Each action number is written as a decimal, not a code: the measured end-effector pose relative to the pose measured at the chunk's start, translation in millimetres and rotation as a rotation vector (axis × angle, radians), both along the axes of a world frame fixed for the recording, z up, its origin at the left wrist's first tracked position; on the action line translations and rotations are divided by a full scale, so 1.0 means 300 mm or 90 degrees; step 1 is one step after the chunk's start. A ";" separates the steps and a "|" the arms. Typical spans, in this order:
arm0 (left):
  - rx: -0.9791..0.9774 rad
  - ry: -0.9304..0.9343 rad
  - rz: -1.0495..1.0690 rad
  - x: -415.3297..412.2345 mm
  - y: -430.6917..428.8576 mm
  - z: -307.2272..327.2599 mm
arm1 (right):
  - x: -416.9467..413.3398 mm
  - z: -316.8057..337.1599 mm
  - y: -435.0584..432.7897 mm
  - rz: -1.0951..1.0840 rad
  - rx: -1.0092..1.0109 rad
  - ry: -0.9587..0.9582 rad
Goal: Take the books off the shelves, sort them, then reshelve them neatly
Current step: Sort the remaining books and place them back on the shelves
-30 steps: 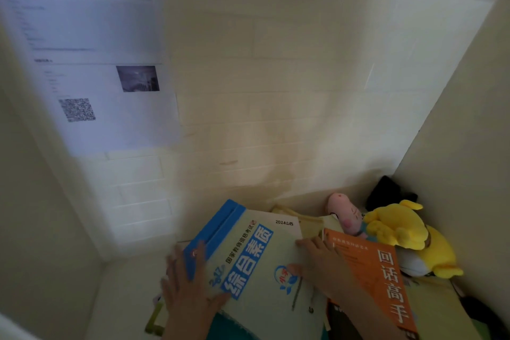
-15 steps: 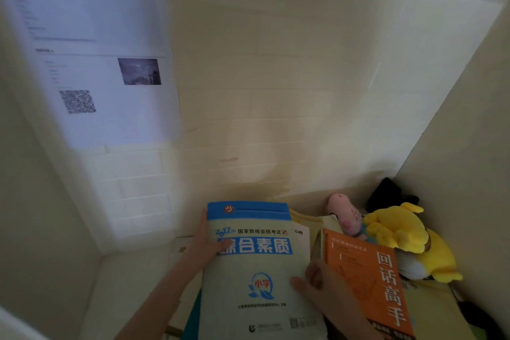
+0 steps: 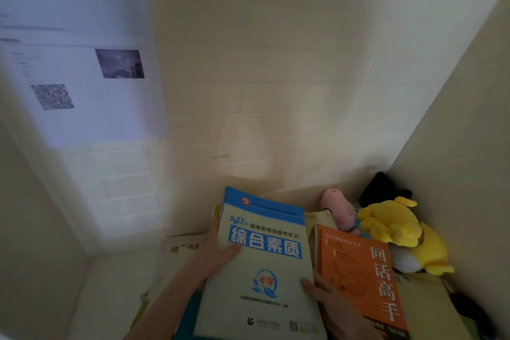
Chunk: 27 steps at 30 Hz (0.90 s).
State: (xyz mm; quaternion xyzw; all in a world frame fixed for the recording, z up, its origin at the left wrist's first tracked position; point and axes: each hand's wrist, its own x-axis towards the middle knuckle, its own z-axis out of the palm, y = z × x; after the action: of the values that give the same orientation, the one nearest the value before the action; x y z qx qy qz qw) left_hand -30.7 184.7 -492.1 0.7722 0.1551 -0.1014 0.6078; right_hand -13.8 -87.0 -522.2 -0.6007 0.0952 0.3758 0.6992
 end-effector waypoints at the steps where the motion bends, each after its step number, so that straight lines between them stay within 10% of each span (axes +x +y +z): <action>1: 0.024 0.013 -0.007 0.010 0.005 -0.031 | -0.003 0.000 0.000 0.000 0.007 -0.003; 16: -0.098 0.030 0.224 0.013 -0.038 0.023 | 0.016 0.022 -0.023 0.083 0.086 -0.057; 27: -0.331 -0.193 0.239 -0.092 -0.035 0.242 | -0.009 0.205 0.076 -0.056 0.032 -0.310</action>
State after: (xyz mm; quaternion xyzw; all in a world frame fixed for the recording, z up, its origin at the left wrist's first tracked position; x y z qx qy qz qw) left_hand -58.5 174.1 -419.6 0.5560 0.1716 0.0915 0.8081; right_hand -16.6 -64.1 -460.6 -0.6513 -0.0589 0.1915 0.7319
